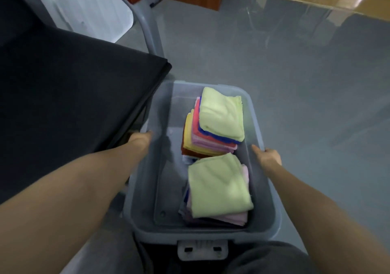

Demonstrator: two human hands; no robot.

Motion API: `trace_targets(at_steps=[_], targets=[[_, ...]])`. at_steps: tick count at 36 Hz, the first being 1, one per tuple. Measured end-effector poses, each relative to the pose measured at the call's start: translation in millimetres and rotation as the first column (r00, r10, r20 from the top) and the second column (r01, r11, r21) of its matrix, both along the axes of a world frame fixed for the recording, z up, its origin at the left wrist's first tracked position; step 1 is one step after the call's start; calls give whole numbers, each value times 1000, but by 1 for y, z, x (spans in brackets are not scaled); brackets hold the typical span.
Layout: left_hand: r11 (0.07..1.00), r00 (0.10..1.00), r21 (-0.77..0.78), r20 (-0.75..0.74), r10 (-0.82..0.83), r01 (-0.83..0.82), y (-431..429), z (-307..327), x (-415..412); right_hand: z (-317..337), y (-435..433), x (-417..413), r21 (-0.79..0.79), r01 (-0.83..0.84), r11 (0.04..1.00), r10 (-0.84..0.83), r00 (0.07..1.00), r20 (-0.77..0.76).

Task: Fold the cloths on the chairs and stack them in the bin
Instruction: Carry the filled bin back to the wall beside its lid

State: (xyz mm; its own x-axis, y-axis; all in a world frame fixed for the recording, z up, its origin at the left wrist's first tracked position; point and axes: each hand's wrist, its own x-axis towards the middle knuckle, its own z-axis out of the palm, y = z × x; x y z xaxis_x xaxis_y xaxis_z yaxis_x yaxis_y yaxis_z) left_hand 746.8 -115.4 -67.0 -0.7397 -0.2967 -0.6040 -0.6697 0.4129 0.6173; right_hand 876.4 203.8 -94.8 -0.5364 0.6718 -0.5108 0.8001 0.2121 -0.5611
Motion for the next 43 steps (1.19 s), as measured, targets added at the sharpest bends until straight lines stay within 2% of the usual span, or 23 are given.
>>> trace_targets(at_steps=[5,10,19,25,30,36,43], targets=[[997,999,71,-43,14,-11,25,24,9,35,17,27,-4,103,995,-103,995,-11],[989,1000,145,-21,-5,8,53,57,15,81,37,48,23,189,982,-189,982,-1],[983,995,174,-87,-42,56,91,173,1,188,57,59,22,255,967,-254,967,-28],[986,991,138,-108,-83,98,97,265,-12,271,67,50,-6,266,964,-266,963,-36],[987,992,145,-120,-47,65,106,347,-21,357,81,32,-2,243,970,-242,969,-52],[986,991,169,-132,31,-8,123,429,-30,452,108,5,-17,189,982,-190,980,-52],[968,985,229,-114,132,-104,153,492,-53,524,145,-36,8,130,991,-129,990,-58]])
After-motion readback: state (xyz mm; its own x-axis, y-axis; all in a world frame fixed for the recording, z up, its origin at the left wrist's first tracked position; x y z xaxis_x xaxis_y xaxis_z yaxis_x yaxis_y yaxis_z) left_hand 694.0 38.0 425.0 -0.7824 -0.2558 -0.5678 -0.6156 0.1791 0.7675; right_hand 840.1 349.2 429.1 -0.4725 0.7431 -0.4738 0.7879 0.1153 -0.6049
